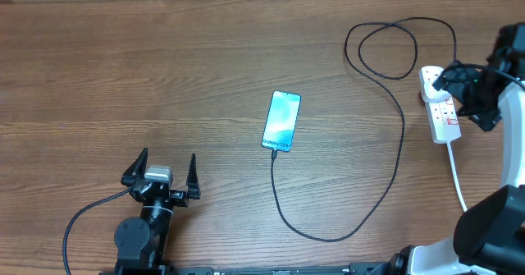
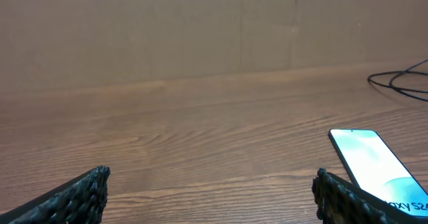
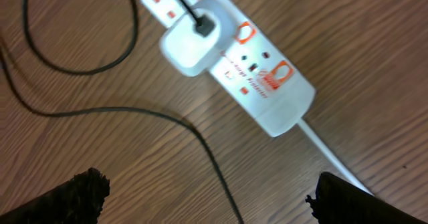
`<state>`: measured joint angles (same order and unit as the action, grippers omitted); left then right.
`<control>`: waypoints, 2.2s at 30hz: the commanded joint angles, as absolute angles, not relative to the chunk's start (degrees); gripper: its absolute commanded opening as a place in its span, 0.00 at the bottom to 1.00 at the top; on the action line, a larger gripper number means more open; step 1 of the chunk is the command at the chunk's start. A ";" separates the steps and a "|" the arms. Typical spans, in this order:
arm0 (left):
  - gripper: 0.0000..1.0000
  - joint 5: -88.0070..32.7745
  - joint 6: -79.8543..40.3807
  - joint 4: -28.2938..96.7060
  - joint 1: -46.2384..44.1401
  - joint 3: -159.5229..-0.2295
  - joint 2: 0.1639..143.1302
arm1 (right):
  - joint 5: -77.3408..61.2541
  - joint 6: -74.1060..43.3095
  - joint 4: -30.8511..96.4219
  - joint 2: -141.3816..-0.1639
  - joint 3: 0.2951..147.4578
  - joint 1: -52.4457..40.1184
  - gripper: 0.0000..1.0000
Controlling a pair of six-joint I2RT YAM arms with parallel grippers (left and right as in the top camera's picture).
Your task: Plug charger to phone and switch on socket
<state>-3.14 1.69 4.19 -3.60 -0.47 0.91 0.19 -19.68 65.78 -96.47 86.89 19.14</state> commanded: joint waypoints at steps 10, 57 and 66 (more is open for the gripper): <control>1.00 -2.57 2.61 4.32 -3.07 -0.27 0.30 | 0.30 -19.64 65.67 -94.67 87.61 14.02 1.00; 1.00 -2.57 2.61 4.32 -3.07 -0.27 0.30 | 1.41 -19.44 62.28 -77.67 65.84 2.96 1.00; 1.00 -2.57 2.61 4.32 -3.07 -0.27 0.30 | 0.23 -17.15 46.85 -77.67 62.83 1.30 1.00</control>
<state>-3.14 1.72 4.19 -3.60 -0.47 0.91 0.40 -19.00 48.84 -79.02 64.49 2.42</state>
